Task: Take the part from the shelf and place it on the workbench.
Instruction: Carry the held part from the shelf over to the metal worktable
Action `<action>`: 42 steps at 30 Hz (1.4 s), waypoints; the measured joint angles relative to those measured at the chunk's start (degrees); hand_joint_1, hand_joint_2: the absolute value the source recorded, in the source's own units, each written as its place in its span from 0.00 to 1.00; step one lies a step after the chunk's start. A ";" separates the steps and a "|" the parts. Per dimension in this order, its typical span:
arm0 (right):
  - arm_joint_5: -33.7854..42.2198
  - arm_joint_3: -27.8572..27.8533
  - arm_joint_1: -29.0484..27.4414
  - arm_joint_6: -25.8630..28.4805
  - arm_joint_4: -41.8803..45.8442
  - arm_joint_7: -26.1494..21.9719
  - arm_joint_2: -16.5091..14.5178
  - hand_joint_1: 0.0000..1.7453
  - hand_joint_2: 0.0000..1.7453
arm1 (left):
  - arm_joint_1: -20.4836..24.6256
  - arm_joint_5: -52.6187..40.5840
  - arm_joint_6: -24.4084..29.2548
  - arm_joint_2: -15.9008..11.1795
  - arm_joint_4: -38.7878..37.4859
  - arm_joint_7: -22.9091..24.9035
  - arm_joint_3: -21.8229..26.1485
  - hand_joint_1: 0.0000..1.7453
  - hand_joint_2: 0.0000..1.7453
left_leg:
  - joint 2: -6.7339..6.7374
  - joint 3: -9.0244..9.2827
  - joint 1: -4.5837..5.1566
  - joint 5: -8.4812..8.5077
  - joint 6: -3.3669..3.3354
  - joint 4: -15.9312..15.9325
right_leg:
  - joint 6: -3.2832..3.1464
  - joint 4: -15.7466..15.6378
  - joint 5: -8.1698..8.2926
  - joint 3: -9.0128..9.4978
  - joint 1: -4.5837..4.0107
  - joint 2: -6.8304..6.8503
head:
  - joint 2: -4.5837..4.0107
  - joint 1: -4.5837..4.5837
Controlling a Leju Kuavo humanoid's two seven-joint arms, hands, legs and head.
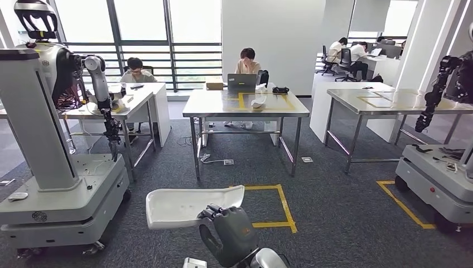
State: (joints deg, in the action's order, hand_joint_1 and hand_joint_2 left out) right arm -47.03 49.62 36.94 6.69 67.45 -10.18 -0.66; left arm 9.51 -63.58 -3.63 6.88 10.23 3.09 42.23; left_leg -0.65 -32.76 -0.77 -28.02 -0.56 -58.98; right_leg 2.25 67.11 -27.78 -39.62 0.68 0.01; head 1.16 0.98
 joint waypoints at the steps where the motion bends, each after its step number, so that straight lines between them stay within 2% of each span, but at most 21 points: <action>1: -0.05 0.00 0.03 -0.02 0.00 0.07 0.02 1.00 1.00 | 0.03 0.00 -0.01 0.02 0.01 -0.02 0.00 0.00 1.00 | -0.05 0.33 0.03 -0.35 0.24 -0.11 | -0.18 -3.78 1.39 1.48 -0.07 0.00 | 0.00 0.03; 3: -0.22 -0.02 0.05 -0.08 0.01 0.33 0.05 1.00 1.00 | 0.10 0.00 -0.06 0.03 0.02 -0.07 0.00 0.00 1.00 | -0.10 0.61 0.12 -0.89 0.88 -0.07 | -0.68 -7.85 1.87 3.26 -0.29 -0.01 | 0.00 0.04; 7: -0.33 -0.22 -0.04 -0.09 0.03 0.63 0.15 1.00 1.00 | 0.05 0.00 -0.14 0.03 0.02 -0.19 0.02 0.00 1.00 | -0.02 0.94 0.11 -1.01 2.27 -1.33 | -2.22 -8.48 1.62 4.78 -0.20 -0.11 | 0.02 0.17; 11: -0.33 -0.27 0.01 -0.05 0.04 0.59 0.13 1.00 1.00 | 0.12 0.00 -0.15 0.03 0.03 -0.20 0.01 0.00 1.00 | 0.15 0.35 0.04 -1.29 2.47 -2.64 | -2.64 -8.64 1.41 5.49 -0.08 -0.09 | 0.00 0.20; 12: -0.33 -0.29 0.05 -0.05 0.04 0.58 0.12 1.00 1.00 | 0.18 0.00 -0.15 0.04 0.02 -0.20 0.01 0.00 1.00 | 0.20 -0.34 0.04 -1.54 2.57 -3.90 | -2.77 -8.64 1.27 5.69 -0.07 -0.08 | -0.01 0.26; 14: -0.40 -0.32 -0.20 -0.05 0.04 0.61 0.12 1.00 1.00 | 0.11 -0.01 -0.15 0.06 0.01 -0.19 0.00 0.00 1.00 | 0.30 -5.70 0.00 -3.67 2.80 -11.04 | -3.04 -8.64 0.00 7.02 -0.10 -0.14 | -0.02 0.38; 16: -0.52 -0.34 -0.55 -0.05 0.04 0.63 0.13 1.00 1.00 | -0.06 -0.02 -0.15 0.03 0.01 -0.18 0.00 0.00 1.00 | 0.36 -9.59 -0.03 -3.32 2.74 -13.60 | -3.04 -8.63 -1.77 9.01 -0.13 -0.24 | -0.02 0.43; 19: -0.76 -0.39 -0.60 0.03 0.04 0.62 0.15 1.00 1.00 | -0.11 -0.04 -0.24 -0.05 -0.01 -0.18 0.00 0.00 1.00 | 0.72 -7.02 0.18 3.59 2.09 -3.42 | -2.35 -8.69 -3.85 11.40 -0.17 -0.20 | -0.04 0.47; 20: -0.84 -0.44 -0.60 0.06 0.04 0.65 0.16 1.00 1.00 | -0.09 -0.06 -0.30 -0.05 -0.01 -0.18 0.00 0.00 1.00 | 0.84 -6.44 0.35 4.51 1.78 -1.70 | -1.95 -8.91 -4.38 11.83 -0.21 -0.19 | -0.05 0.48; 23: -0.95 -0.83 -0.60 0.13 0.09 0.71 0.17 1.00 1.00 | -0.04 -0.09 -0.50 -0.01 0.02 -0.19 0.00 0.00 1.00 | 0.71 -5.13 0.43 3.87 0.47 -0.70 | -0.85 -8.79 -4.52 12.66 -0.31 -0.20 | -0.04 0.47; 24: -0.96 -0.99 -0.58 0.18 0.10 0.68 0.17 1.00 1.00 | -0.04 -0.10 -0.52 -0.01 0.02 -0.21 0.00 0.00 1.00 | 0.58 -4.40 0.33 3.51 0.01 -0.47 | -0.63 -7.17 -3.99 12.15 -0.31 -0.20 | -0.04 0.44; 26: -0.97 -1.18 -0.51 0.25 0.13 0.63 0.22 1.00 1.00 | 0.08 -0.13 -0.54 -0.02 0.04 -0.24 0.00 0.00 1.00 | 0.36 -2.72 0.26 2.50 -0.67 -0.13 | -0.35 -0.86 -3.58 8.24 -0.24 -0.19 | -0.03 0.35; 28: -0.97 -1.21 -0.70 0.27 0.12 0.66 0.34 1.00 1.00 | 0.20 -0.15 -0.54 -0.06 0.04 -0.24 0.00 0.00 1.00 | 0.16 -1.21 0.37 1.13 -1.00 0.01 | -0.12 5.83 -5.85 2.54 -0.26 -0.19 | -0.02 0.26; 30: -0.98 -1.22 -1.00 0.26 0.10 0.71 0.46 1.00 1.00 | 0.10 -0.17 -0.54 -0.05 0.02 -0.22 0.00 0.00 1.00 | -0.15 0.65 0.52 -0.45 -1.02 0.05 | -0.10 7.46 -8.83 -1.34 -0.33 -0.20 | -0.02 0.17; 31: -0.98 -1.22 -1.06 0.26 0.10 0.69 0.52 1.00 1.00 | 0.02 -0.17 -0.54 -0.04 0.01 -0.21 0.00 0.00 1.00 | -0.28 1.78 0.63 -1.33 -1.01 0.06 | -0.31 5.94 -8.72 -2.21 -0.45 -0.22 | -0.02 0.13; 32: -0.99 -1.22 -1.08 0.26 0.10 0.67 0.60 1.00 1.00 | -0.02 -0.17 -0.54 -0.03 0.00 -0.20 0.00 0.00 1.00 | -0.38 2.98 0.75 -2.25 -1.01 0.09 | -0.69 3.12 -6.85 -2.47 -0.63 -0.23 | -0.02 0.11; 34: -0.99 -1.21 -1.18 0.25 0.03 0.63 0.86 1.00 1.00 | -0.14 -0.17 -0.55 0.13 -0.10 -0.20 0.00 0.00 1.00 | -0.54 4.75 0.94 -4.10 -0.92 0.11 | -1.85 -4.22 1.66 -2.40 -1.32 -0.33 | -0.05 0.07; 35: -0.99 -1.21 -1.26 0.22 -0.01 0.65 1.00 1.00 1.00 | -0.12 -0.17 -0.55 0.20 -0.14 -0.19 0.00 0.00 1.00 | -0.63 5.34 1.00 -5.00 -0.73 0.27 | -2.26 -6.77 5.14 -2.19 -1.67 -0.42 | -0.05 0.07; 36: -0.98 -1.27 -1.34 0.20 -0.03 0.68 1.12 1.00 1.00 | -0.11 -0.17 -0.56 0.29 -0.16 -0.19 0.00 0.00 1.00 | -0.73 6.16 1.03 -5.59 -0.48 0.42 | -2.59 -8.43 7.20 -1.93 -1.95 -0.52 | -0.08 0.07; 39: -0.98 -1.50 -0.96 0.27 0.12 0.66 1.09 1.00 1.00 | 0.16 -0.17 -0.58 0.34 -0.04 -0.22 0.00 0.00 1.00 | -0.66 7.59 1.14 -5.21 0.45 -0.79 | -3.38 -9.42 5.91 0.56 -1.70 -0.74 | -0.05 0.03; 42: -0.99 -1.55 -0.73 0.38 0.22 0.62 0.96 1.00 1.00 | 0.51 -0.17 -0.58 0.41 0.00 -0.33 0.00 0.00 1.00 | -0.11 2.23 0.97 -4.90 1.31 -9.92 | -4.13 -9.88 3.78 3.98 -1.17 -0.70 | -0.03 0.09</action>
State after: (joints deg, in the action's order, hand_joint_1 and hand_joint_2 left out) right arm -48.02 48.07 36.22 7.08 67.67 -9.56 0.31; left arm 10.02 -63.76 -4.22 7.29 10.23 2.76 42.23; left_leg -0.76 -30.53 0.20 -32.92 0.75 -68.91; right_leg -1.89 57.23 -24.00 -35.64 -0.49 -0.69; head 1.13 1.07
